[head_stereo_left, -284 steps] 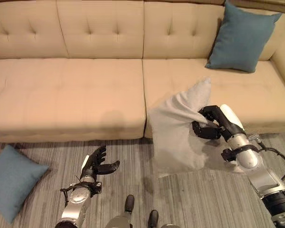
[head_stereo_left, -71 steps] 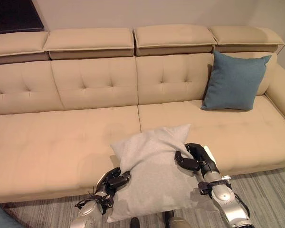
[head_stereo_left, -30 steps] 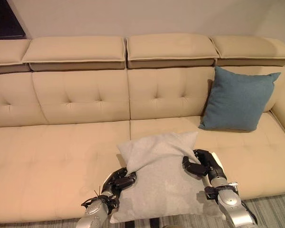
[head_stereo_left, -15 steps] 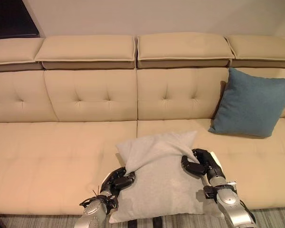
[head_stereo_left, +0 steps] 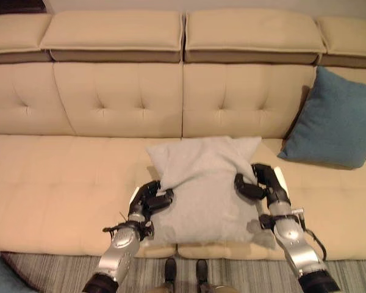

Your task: Pick up all the scattered cushions and arrange them neatly on the sofa.

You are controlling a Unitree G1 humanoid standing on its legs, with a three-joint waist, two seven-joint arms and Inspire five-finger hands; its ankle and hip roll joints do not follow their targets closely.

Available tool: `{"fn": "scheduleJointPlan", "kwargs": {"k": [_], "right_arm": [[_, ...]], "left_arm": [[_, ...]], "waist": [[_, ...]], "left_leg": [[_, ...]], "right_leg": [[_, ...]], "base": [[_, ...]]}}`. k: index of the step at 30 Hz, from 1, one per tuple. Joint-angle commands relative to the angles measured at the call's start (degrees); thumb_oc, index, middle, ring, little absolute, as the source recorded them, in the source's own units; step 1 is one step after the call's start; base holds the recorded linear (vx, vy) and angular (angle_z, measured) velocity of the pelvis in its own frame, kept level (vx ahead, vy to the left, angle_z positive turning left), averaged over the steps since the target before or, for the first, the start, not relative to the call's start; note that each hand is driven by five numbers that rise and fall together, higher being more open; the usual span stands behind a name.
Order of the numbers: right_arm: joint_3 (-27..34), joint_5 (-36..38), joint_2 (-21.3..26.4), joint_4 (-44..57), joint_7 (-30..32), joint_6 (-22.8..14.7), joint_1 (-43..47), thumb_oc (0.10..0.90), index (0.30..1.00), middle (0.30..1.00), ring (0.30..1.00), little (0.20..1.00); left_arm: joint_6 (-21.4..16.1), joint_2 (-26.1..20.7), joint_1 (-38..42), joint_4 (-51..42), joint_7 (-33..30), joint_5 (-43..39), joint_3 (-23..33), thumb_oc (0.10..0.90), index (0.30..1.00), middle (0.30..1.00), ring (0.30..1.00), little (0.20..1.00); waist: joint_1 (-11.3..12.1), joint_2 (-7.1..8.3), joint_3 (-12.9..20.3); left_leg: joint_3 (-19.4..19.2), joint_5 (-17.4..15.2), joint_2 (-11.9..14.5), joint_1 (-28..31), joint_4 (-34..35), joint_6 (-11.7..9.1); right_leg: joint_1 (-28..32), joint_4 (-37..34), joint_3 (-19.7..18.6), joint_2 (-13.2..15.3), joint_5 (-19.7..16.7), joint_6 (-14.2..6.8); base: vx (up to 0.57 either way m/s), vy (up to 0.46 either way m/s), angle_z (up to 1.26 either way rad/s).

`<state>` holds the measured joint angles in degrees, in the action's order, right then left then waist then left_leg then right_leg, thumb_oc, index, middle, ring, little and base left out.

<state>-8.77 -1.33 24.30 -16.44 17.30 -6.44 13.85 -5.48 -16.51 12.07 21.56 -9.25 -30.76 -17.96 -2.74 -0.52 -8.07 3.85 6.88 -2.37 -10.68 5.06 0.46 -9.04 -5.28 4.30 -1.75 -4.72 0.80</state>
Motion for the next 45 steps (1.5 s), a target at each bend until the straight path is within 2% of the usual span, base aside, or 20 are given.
{"fn": "scheduleJointPlan", "kwargs": {"k": [1, 3, 6, 10, 19, 20, 21, 22, 28, 31, 34, 37, 45], "right_arm": [[-1.77, -2.07, 1.33, 3.37, 4.76, -7.75, 8.99, 0.4, 0.3, 0.3, 0.3, 0.3], [-2.99, -1.68, 1.28, 0.12, 8.02, -7.15, 15.15, 0.4, 0.3, 0.3, 0.3, 0.3], [-3.68, -2.34, 1.5, -1.69, 10.05, -7.01, 18.78, 0.4, 0.3, 0.3, 0.3, 0.3], [-5.53, -4.54, 3.33, -7.07, 16.19, -6.99, 30.38, 0.4, 0.3, 0.3, 0.3, 0.3], [-8.98, -9.16, 6.8, -14.22, 24.95, -4.55, 46.7, 0.4, 0.3, 0.3, 0.3, 0.3], [-9.44, -9.12, 7.06, -15.15, 25.38, -4.25, 48.12, 0.502, 0.453, 0.453, 0.453, 0.453], [-10.11, -8.91, 7.48, -16.55, 25.74, -3.77, 49.63, 0.645, 0.667, 0.667, 0.667, 0.667], [-10.84, -8.33, 7.9, -17.88, 25.82, -3.57, 51.22, 0.8, 0.9, 0.9, 0.9, 0.9], [-12.92, -5.53, 9.86, -21.12, 22.95, -2.46, 52.01, 0.8, 0.9, 0.9, 0.9, 0.9], [-13.26, -3.69, 10.9, -21.22, 19.22, -2.45, 49.89, 0.8, 0.9, 0.9, 0.9, 0.9], [-12.81, -3.46, 10.97, -20.59, 17.62, -2.68, 47.67, 0.8, 0.9, 0.9, 0.9, 0.9], [-10.91, -3.18, 11.53, -19.52, 14.84, -2.72, 41.38, 0.8, 0.9, 0.9, 0.9, 0.9], [-6.11, -3.0, 13.12, -17.84, 10.93, -2.33, 30.17, 0.8, 0.9, 0.9, 0.9, 0.9]], "left_arm": [[-11.97, 4.08, 14.18, -2.45, -1.14, 3.5, -2.74, 0.4, 0.3, 0.3, 0.3, 0.3], [-12.66, 4.15, 20.33, 0.57, -4.97, 5.27, -3.74, 0.4, 0.3, 0.3, 0.3, 0.3], [-13.03, 3.62, 24.22, 2.3, -6.87, 6.28, -4.33, 0.4, 0.3, 0.3, 0.3, 0.3], [-13.52, 0.03, 36.9, 7.76, -12.45, 12.55, -6.87, 0.4, 0.3, 0.3, 0.3, 0.3], [-14.58, -2.37, 52.74, 12.45, -22.53, 17.75, -7.26, 0.4, 0.3, 0.3, 0.3, 0.3], [-14.56, -2.06, 54.17, 12.91, -23.29, 17.81, -7.29, 0.765, 0.848, 0.848, 0.848, 0.848], [-14.53, -1.87, 55.56, 13.57, -23.86, 17.51, -7.42, 0.8, 0.9, 0.9, 0.9, 0.9], [-14.78, -1.78, 56.78, 13.98, -24.09, 16.84, -7.27, 0.8, 0.9, 0.9, 0.9, 0.9], [-14.21, -3.36, 56.75, 13.93, -22.26, 15.62, -7.56, 0.8, 0.9, 0.9, 0.9, 0.9], [-12.28, -6.89, 55.63, 14.58, -20.23, 18.65, -8.93, 0.8, 0.9, 0.9, 0.9, 0.9], [-11.87, -8.39, 53.53, 14.61, -19.5, 19.39, -8.38, 0.8, 0.9, 0.9, 0.9, 0.9], [-11.07, -9.58, 47.32, 14.32, -17.97, 19.7, -6.07, 0.8, 0.9, 0.9, 0.9, 0.9], [-10.1, -8.47, 34.28, 12.4, -14.3, 18.58, -1.68, 0.8, 0.9, 0.9, 0.9, 0.9]], "waist": [[0.02, 0.17, 3.89], [-0.03, -0.17, 3.76], [0.01, -0.36, 3.89], [0.01, -0.91, 4.18], [0.65, -1.26, 4.1], [0.65, -1.23, 4.05], [0.6, -1.07, 3.99], [0.6, -1.06, 3.88], [0.79, -0.99, 3.48], [0.72, -0.79, 3.42], [0.65, -0.7, 3.56], [0.69, -0.59, 3.57], [0.78, 0.05, 3.78]], "left_leg": [[-1.19, -8.44, 1.92, 3.39, -0.06, -2.25], [-0.69, -7.27, 1.49, -0.35, -0.06, -2.71], [-0.5, -6.58, 1.26, -2.61, -0.06, -2.9], [-0.35, -4.99, 0.56, -7.55, -0.06, -3.63], [-0.3, -3.93, 0.13, -12.15, -0.06, -4.54], [-0.26, -3.85, 0.11, -12.39, -0.06, -4.59], [-0.21, -3.42, -0.01, -12.85, -0.06, -4.68], [-0.18, -3.21, -0.02, -13.3, -0.06, -4.75], [-0.03, -2.95, -0.1, -14.02, -0.06, -4.91], [-0.06, -2.79, 0.0, -14.32, -0.06, -4.99], [-0.07, -2.77, -0.01, -14.43, -0.06, -4.96], [-0.01, -2.74, -0.03, -14.41, -0.06, -4.93], [-0.04, -2.71, 0.0, -13.83, -0.06, -4.98]], "right_leg": [[-1.24, 0.39, -2.92, 4.03, 3.31, -6.78], [-4.49, 0.37, -3.1, 3.74, 2.5, -6.76], [-6.46, 0.57, -3.16, 3.7, 2.14, -6.76], [-11.2, 1.05, -3.19, 4.0, 1.06, -6.91], [-15.66, 1.12, -3.19, 4.07, 0.49, -7.33], [-15.96, 1.11, -3.26, 4.07, 0.43, -7.33], [-16.4, 1.04, -3.26, 4.13, -0.01, -7.33], [-16.87, 1.01, -3.2, 4.18, -0.24, -7.36], [-17.56, 0.88, -3.01, 4.06, -0.4, -7.35], [-17.7, 0.79, -2.88, 4.01, -0.55, -7.35], [-17.83, 0.72, -2.79, 4.08, -0.67, -7.33], [-17.85, 0.69, -2.56, 4.08, -0.55, -7.23], [-16.99, 0.65, -1.99, 4.16, -0.38, -6.99]], "base": [[-0.06, -0.02, 0.04], [-0.1, -0.034, 0.01], [-0.07, -0.012, 0.02], [-0.07, -0.004, -0.01], [-0.02, 0.002, -0.02], [0.0, 0.0, 0.0], [-0.04, -0.001, 0.01], [-0.05, -0.001, 0.01], [-0.02, -0.009, 0.08], [-0.02, -0.014, -0.35], [-0.01, -0.007, 0.35], [-0.01, -0.009, 0.09], [-0.01, -0.01, 0.13]]}}
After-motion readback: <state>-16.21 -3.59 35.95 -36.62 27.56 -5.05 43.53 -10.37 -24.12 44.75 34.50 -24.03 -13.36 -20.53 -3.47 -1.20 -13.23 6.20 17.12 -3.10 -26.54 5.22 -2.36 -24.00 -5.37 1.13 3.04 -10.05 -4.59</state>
